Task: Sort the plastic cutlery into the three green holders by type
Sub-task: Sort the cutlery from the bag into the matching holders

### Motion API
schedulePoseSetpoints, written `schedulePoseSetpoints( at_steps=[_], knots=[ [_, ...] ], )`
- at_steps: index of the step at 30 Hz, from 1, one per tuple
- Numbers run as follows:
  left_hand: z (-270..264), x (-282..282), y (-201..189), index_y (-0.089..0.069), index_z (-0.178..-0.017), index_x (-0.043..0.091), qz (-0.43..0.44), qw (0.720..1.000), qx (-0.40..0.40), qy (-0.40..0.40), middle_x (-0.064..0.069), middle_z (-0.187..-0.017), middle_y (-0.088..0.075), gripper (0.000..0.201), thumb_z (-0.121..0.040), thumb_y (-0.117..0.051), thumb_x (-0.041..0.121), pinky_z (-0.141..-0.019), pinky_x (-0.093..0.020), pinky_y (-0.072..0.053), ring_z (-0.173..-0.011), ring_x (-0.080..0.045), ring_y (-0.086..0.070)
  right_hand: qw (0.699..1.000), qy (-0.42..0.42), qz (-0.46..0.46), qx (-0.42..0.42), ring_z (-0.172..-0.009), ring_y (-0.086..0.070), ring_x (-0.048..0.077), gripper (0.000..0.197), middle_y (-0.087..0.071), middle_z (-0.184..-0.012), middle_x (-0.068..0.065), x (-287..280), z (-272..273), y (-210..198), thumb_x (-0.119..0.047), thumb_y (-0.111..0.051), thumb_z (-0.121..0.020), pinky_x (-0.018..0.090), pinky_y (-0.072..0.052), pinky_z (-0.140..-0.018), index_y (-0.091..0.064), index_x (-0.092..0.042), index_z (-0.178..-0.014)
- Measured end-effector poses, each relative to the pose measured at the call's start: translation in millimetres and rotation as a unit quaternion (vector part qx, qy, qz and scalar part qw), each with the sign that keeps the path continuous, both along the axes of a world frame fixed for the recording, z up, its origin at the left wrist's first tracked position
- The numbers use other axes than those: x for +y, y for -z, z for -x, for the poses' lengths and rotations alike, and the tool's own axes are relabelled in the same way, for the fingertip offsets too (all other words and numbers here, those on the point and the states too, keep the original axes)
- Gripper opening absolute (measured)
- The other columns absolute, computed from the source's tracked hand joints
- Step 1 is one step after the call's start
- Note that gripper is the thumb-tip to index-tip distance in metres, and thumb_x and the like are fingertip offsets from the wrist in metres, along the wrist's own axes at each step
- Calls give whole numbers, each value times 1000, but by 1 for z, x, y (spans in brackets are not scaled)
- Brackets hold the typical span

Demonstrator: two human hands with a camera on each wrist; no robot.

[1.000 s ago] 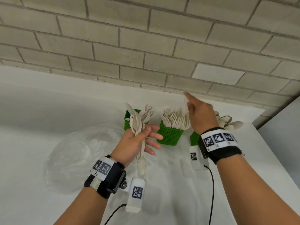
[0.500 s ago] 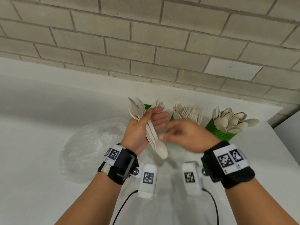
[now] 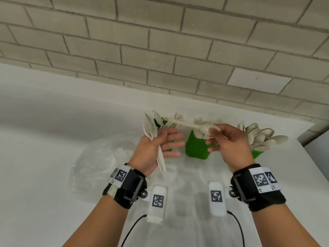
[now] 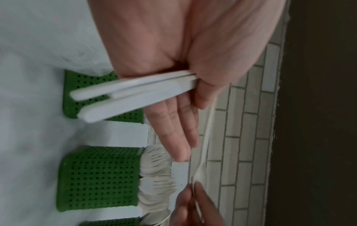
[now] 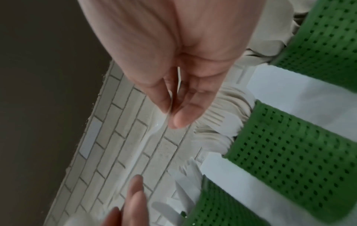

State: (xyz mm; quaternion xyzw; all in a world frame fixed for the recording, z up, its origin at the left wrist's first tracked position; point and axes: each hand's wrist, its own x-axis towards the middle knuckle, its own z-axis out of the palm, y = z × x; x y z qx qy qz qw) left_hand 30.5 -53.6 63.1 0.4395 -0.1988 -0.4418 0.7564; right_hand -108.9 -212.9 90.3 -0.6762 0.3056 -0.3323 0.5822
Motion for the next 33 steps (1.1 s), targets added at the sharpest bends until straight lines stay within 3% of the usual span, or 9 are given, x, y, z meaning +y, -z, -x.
schedulePoseSetpoints(
  at_steps=[4,6,8,12,17,20,22,26,33],
  knots=[
    [8,-2,5,-64,-109,3,-25,998,-35,42,-12,-95,-74,31,-102,-40,23,-50,-31,-57,-71,-23,-71,999,17,40,-25,-69,-71,19,13,-73,-75,0,-2,3,-5,-2,-60,-92,24,-54,-52,-67,-13,-91],
    [8,-3,11,-65,-105,3,-37,998,-51,22,-9,-75,-68,32,-98,-45,27,-38,-23,-42,-47,-17,-58,997,25,58,-42,-65,-69,17,16,-71,-78,3,-3,6,-10,1,-62,-89,22,-53,-51,-67,-14,-92],
    [6,-4,17,-66,-100,4,-48,997,-61,-4,-3,-57,-49,34,-94,-49,33,-38,-19,-21,-37,-11,-33,994,40,80,-65,-66,-68,15,17,-70,-84,8,-5,10,-16,2,-63,-88,21,-51,-51,-66,-15,-92],
    [3,-3,19,-59,-101,10,-66,996,-53,-1,2,-59,-24,45,-84,-52,51,-38,-18,-13,-42,-7,-18,987,75,116,-78,-66,-65,12,17,-69,-83,8,-14,23,-24,2,-62,-89,19,-50,-52,-67,-14,-93],
    [2,-5,26,-55,-99,14,-60,997,25,45,3,-59,-31,46,-86,-53,58,-36,-14,-14,-38,-5,-23,974,138,171,-54,-66,-61,11,19,-69,-83,4,-30,48,-34,-14,-56,-97,23,-51,-59,-70,-24,-102],
    [3,-10,32,-56,-98,12,-21,993,81,82,1,-58,-35,44,-77,-56,50,-35,-12,-17,-37,-6,-26,932,229,280,-25,-67,-61,10,23,-67,-92,9,-53,79,-50,-29,-51,-98,37,-53,-67,-67,-33,-115],
    [6,-17,34,-58,-102,8,-8,990,92,107,-1,-59,-37,50,-76,-56,50,-35,-12,-18,-38,-8,-27,898,265,351,7,-72,-63,18,30,-62,-98,11,-65,97,-59,-27,-47,-98,40,-53,-69,-63,-28,-124],
    [22,-39,29,-57,-111,5,-20,989,63,135,-1,-60,-37,44,-91,-45,42,-37,-13,-17,-38,-8,-25,860,269,430,62,-79,-63,32,32,-55,-97,1,-79,111,-69,-20,-45,-99,43,-53,-78,-62,-20,-126],
    [48,-74,14,-59,-113,9,-45,987,-46,144,2,-59,-38,31,-102,-39,30,-38,-19,-19,-40,-8,-28,844,212,464,166,-79,-58,27,34,-62,-95,14,-103,95,-36,-9,-47,-96,32,-45,-78,-63,-11,-125]
  ],
)
